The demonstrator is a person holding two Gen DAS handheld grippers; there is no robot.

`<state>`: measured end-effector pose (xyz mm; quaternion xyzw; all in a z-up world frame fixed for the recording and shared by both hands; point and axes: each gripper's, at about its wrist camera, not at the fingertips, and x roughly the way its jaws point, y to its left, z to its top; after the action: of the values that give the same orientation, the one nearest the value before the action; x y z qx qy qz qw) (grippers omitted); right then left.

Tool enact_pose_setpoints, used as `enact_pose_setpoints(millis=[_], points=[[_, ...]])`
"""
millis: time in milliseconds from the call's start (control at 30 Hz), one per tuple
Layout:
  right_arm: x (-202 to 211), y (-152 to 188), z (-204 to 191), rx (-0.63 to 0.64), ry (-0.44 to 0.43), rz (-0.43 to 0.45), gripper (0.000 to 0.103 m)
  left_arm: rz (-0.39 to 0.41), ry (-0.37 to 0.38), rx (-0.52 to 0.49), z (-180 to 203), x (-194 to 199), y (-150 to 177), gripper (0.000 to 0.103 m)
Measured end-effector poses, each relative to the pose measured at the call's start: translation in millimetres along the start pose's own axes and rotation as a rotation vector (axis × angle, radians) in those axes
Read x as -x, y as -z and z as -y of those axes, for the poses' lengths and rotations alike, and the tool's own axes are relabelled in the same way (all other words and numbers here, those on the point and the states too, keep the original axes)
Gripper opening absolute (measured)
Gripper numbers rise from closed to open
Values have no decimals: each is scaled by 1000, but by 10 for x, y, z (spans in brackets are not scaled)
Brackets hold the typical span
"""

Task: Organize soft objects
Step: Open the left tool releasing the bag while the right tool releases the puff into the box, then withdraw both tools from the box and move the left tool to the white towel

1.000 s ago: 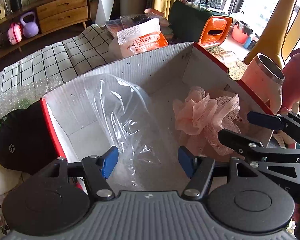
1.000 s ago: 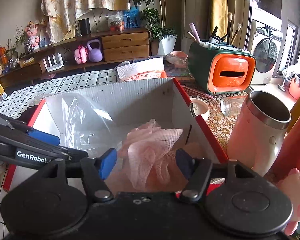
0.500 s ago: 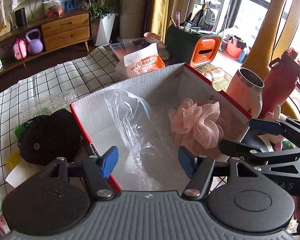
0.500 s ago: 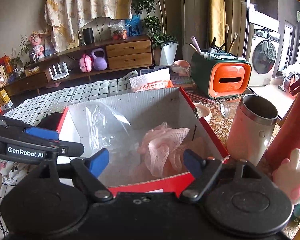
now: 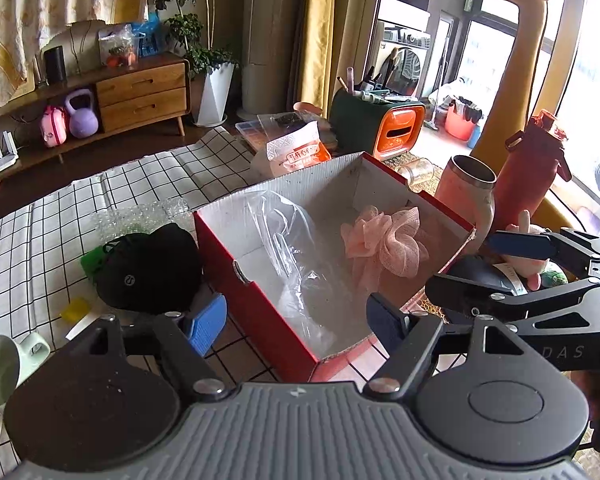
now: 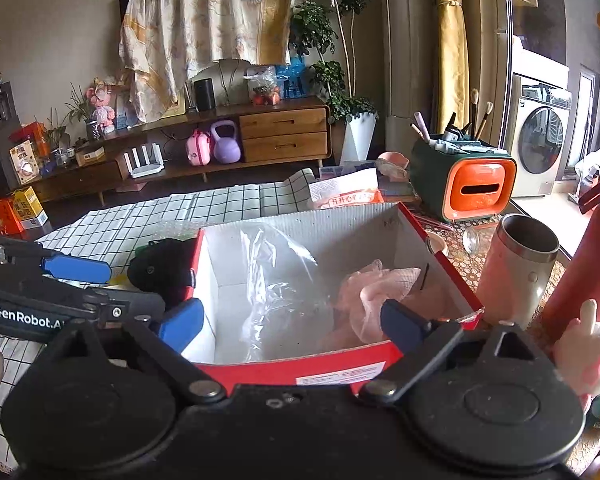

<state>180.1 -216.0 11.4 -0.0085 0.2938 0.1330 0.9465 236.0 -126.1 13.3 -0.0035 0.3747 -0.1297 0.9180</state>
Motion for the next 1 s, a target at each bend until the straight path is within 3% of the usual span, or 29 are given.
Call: enact_pose_setpoints(millis=[567, 667, 800, 1000], points=[[478, 116, -796, 12, -152, 104, 102, 118, -47, 29, -404, 878, 521, 87], [495, 136, -940, 2, -179, 114, 102, 135, -47, 67, -541, 1003, 632, 90], [509, 173, -1076, -14, -222, 124, 102, 161, -67, 120, -731, 1162, 778, 101], [478, 245, -1313, 0, -257, 113, 103, 211, -68, 177, -968, 1352, 962, 103]])
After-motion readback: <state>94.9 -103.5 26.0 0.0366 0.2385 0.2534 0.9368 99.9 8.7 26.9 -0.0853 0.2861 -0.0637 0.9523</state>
